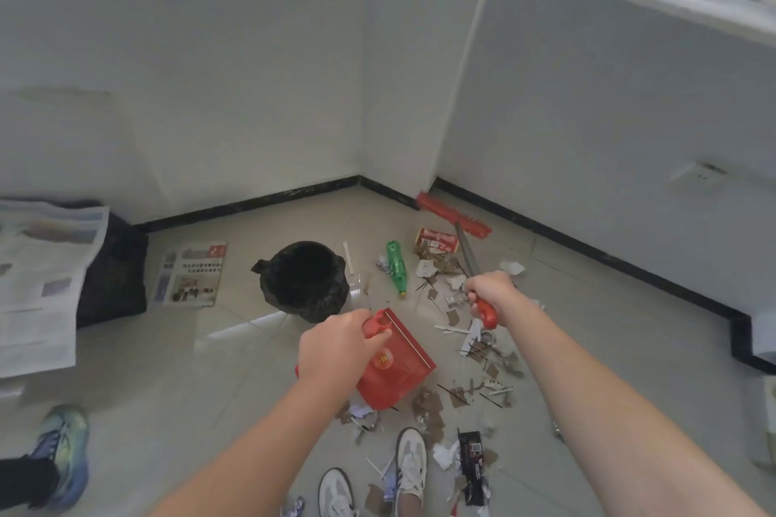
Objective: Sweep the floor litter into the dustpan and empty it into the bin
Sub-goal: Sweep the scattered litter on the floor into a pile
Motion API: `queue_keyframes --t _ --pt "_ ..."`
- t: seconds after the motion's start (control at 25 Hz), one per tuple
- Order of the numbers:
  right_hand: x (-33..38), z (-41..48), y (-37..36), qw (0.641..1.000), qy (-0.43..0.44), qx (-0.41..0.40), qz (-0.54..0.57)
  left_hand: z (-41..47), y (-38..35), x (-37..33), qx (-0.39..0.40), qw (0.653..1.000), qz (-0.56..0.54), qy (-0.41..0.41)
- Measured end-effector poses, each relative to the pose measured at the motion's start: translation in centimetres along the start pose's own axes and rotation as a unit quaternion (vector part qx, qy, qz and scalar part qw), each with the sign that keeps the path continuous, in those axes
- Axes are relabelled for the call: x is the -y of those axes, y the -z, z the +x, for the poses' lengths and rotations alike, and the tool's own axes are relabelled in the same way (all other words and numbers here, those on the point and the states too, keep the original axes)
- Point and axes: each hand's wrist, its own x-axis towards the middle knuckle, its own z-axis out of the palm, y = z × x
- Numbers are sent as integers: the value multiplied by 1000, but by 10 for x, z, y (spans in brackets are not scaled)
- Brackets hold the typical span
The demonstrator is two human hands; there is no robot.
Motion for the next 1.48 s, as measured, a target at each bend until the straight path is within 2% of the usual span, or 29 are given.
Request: queue_keyframes --t 0.2,0.32,0.36,0.44,0.6,0.72,0.8,1.08,1.16,1.28,1.48 --pt "31 91 15 999 -33 38 -15 47 -28 -30 27 997 65 -25" --pt "35 140 1 997 -47 63 5 64 -47 -22 40 997 62 -12" --pt "33 151 -5 996 -51 78 2 66 -53 -15 32 998 60 -6" --pt "29 159 -16 992 -61 107 -16 68 -65 1 -32 996 78 -16" --pt "14 150 -16 984 -51 111 -132 69 -70 26 -45 996 75 -18" --pt "-3 130 4 954 -4 109 -278 60 -66 37 -44 997 70 1" --pt "-23 113 14 943 -32 127 -306 53 -62 44 -46 996 77 1" --pt "-102 24 16 924 -146 192 -297 20 -37 69 -1 995 95 -1" --pt "-106 -3 19 928 -151 237 -246 11 -30 75 13 995 103 -6" --pt "-95 -29 38 942 -142 259 -160 7 -19 79 49 990 130 -25" --pt "-44 -38 48 953 -91 240 -162 -3 -15 85 59 988 140 -27"
